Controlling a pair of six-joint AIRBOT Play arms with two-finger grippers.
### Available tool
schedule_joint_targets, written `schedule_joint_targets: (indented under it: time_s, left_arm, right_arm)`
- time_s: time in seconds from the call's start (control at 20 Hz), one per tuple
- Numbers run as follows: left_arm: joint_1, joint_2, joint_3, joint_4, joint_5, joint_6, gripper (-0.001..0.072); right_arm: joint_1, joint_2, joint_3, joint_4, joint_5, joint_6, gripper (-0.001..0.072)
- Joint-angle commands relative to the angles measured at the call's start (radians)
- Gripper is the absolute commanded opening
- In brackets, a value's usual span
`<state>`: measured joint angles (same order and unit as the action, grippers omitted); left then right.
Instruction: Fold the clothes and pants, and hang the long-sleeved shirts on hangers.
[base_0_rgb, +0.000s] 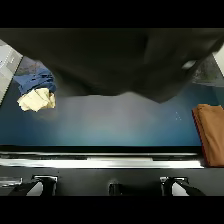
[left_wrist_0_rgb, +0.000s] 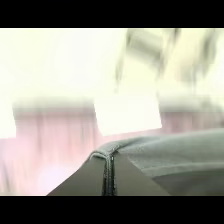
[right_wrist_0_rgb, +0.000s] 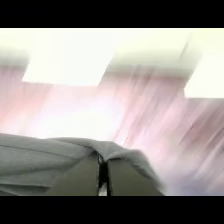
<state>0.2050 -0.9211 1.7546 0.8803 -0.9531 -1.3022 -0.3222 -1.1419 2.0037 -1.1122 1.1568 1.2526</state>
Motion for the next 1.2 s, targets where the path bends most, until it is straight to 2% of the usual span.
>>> schedule_joint_targets:
  time_s: [0.0,0.1,0.2,0.35,0.45,0.55,0.7,0.75,0.85,0.9,1.05,1.15]
  left_arm:
    - [-0.001,0.161,0.126,0.045,0.089,-0.052,0.0023]
    - [-0.001,0.220,0.126,0.045,0.103,-0.052,0.0023]
    - [-0.001,0.257,0.126,0.048,0.116,-0.052,0.0023]
    - [0.000,0.275,0.126,0.050,0.108,-0.053,0.0022]
    - [0.000,0.264,0.126,0.095,0.080,-0.092,0.0022]
    - [0.000,0.217,0.125,0.155,-0.050,-0.140,0.0023]
    - [-0.001,0.087,0.045,0.156,-0.341,-0.150,0.0023]
    - [-0.001,0.038,-0.033,0.156,-0.393,-0.149,0.0022]
    - [-0.001,-0.043,-0.240,0.156,-0.388,-0.149,0.0023]
    - [-0.001,-0.082,-0.345,0.156,-0.364,-0.145,0.0023]
    - [-0.012,-0.220,-0.615,0.156,-0.217,-0.135,0.0024]
    - [-0.014,-0.339,-0.670,0.148,-0.106,-0.135,0.0024]
  right_arm:
    - [0.001,0.275,0.048,-0.086,-0.067,0.091,0.0046]
    - [0.001,0.357,0.048,-0.093,-0.047,0.126,0.0046]
    - [0.001,0.408,0.048,-0.106,-0.087,0.145,0.0046]
    - [0.001,0.431,0.048,-0.118,-0.114,0.162,0.0046]
    - [0.001,0.420,0.048,-0.138,-0.077,0.175,0.0046]
    - [0.001,0.375,0.048,-0.149,0.043,0.218,0.0045]
    - [0.002,0.208,-0.002,-0.121,0.398,0.262,0.0044]
    - [0.002,0.132,-0.064,-0.098,0.497,0.262,0.0044]
    - [0.021,0.002,-0.231,-0.057,0.560,0.262,0.0044]
    - [0.057,-0.059,-0.333,-0.065,0.531,0.261,0.0044]
    - [0.167,-0.238,-0.544,-0.082,0.293,0.281,0.0044]
    - [0.204,-0.374,-0.555,-0.056,0.116,0.374,0.0045]
